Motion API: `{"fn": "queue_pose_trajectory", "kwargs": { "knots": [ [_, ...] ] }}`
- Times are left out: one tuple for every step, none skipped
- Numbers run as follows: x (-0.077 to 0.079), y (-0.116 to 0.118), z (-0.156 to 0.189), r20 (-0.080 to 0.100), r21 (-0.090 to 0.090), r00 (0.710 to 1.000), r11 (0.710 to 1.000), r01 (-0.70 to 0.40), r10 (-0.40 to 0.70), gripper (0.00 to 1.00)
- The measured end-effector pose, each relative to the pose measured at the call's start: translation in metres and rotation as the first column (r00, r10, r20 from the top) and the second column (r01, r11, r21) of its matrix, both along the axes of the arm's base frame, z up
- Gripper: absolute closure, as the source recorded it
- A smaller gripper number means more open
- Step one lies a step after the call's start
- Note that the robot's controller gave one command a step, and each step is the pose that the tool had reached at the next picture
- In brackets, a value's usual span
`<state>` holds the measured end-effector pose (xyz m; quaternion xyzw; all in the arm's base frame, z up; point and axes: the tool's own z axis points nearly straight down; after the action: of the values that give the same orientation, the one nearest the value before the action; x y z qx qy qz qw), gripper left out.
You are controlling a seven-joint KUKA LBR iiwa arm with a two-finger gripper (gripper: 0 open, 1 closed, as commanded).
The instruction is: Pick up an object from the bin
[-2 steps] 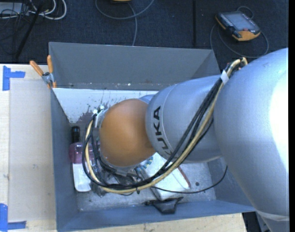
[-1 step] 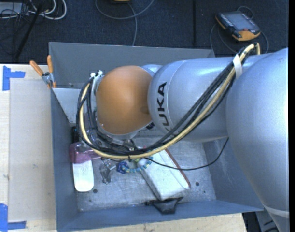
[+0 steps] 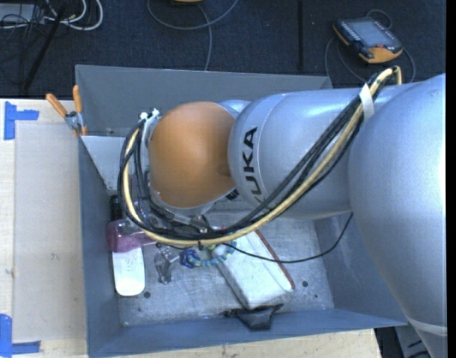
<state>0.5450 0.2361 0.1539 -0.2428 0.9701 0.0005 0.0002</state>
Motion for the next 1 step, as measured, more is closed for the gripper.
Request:
{"fn": "queue_pose_trajectory", "kwargs": {
  "knots": [
    [0.0451, -0.0223, 0.0026, 0.001, 0.001, 0.999, 0.999, -0.052, 0.052, 0.00]
  ]
}}
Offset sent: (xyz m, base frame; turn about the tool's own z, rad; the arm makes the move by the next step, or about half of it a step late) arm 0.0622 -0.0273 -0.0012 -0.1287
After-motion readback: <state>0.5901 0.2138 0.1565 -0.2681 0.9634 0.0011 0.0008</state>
